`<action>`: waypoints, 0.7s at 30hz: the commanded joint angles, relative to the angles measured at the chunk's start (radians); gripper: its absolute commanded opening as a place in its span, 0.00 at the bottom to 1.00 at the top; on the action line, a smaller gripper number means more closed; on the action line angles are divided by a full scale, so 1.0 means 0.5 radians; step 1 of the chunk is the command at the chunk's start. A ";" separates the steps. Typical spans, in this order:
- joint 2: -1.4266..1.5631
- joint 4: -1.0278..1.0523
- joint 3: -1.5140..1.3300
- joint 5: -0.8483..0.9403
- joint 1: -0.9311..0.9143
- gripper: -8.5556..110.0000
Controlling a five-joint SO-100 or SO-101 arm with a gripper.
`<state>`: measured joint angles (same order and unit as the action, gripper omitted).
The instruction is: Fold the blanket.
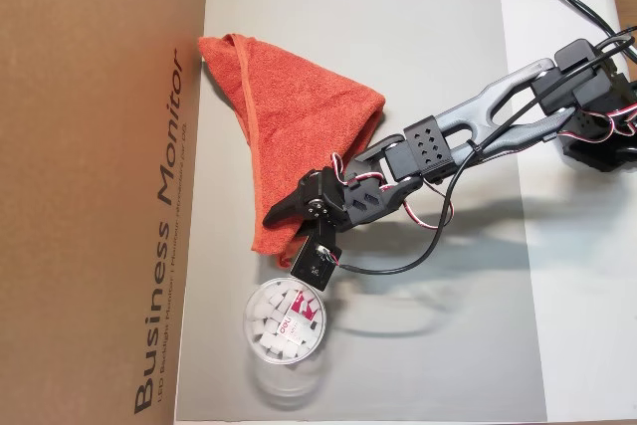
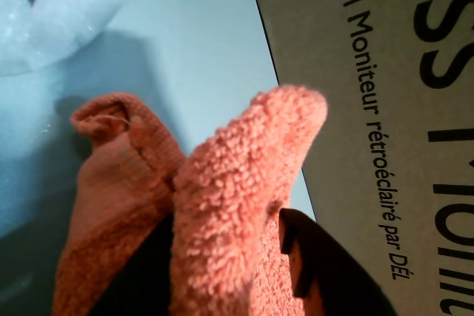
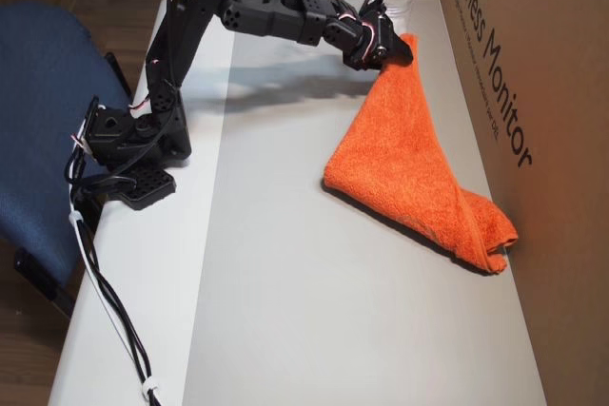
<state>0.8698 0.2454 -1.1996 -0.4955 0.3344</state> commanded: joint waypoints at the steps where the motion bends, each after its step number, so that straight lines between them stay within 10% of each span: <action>1: 0.138 0.000 0.064 -0.015 0.009 0.18; 21: 0.792 0.000 -0.657 -0.856 0.077 0.18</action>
<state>1.1536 0.2454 -1.4941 -0.8452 0.3574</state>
